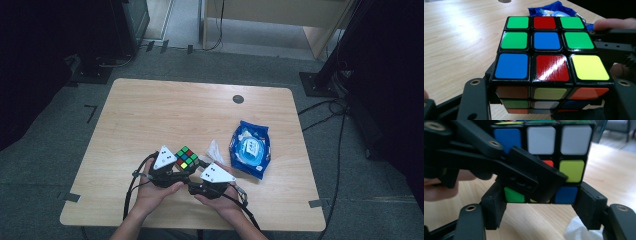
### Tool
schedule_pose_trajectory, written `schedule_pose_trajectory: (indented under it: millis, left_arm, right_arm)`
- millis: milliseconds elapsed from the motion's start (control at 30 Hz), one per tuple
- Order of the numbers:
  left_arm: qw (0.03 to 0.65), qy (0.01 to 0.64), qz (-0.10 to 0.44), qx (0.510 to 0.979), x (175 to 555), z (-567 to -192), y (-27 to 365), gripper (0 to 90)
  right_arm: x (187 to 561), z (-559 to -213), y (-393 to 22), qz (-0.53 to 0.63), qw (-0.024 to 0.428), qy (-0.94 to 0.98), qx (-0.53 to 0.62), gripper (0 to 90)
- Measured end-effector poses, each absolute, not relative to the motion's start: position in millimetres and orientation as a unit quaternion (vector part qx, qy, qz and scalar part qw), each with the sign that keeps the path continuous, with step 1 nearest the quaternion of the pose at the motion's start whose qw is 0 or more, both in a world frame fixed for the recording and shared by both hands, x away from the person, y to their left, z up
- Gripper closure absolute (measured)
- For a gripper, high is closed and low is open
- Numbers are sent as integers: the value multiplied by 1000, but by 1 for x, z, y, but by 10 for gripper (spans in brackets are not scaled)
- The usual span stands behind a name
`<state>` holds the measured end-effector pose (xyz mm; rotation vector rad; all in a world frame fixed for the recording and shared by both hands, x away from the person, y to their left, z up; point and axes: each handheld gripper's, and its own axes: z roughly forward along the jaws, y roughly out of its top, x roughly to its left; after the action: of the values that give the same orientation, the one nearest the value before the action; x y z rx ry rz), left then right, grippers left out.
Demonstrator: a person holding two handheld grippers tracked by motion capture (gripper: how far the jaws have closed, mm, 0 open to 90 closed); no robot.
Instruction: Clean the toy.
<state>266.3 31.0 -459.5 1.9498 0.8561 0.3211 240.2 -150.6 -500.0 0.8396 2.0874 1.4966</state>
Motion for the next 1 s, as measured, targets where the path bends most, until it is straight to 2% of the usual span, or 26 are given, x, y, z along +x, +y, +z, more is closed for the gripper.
schedule_pose_trajectory:
  millis: [133, 300, 433, 500, 600, 767, 1000]
  left_arm:
    - [472, 353, 118, 799, 267, -459, 31, 337]
    - [462, 354, 100, 807, 269, -460, 30, 335]
    - [467, 343, 114, 807, 267, -459, 30, 340]
    - [481, 345, 121, 797, 267, -456, 34, 341]
    - [488, 354, 134, 787, 269, -454, 43, 341]
    - [486, 364, 152, 780, 271, -459, 48, 341]
    - [483, 352, 183, 781, 266, -469, 35, 341]
  right_arm:
    - [240, -500, -152, 530, 236, 765, 279, 348]
    - [237, -502, -153, 485, 301, 789, 225, 349]
    - [237, -502, -155, 470, 327, 796, 196, 343]
    - [240, -501, -158, 463, 316, 803, 205, 315]
    - [249, -501, -174, 444, 296, 805, 259, 359]
    - [262, -482, -204, 512, 211, 731, 399, 402]
    - [257, -456, -202, 592, 105, 647, 469, 344]
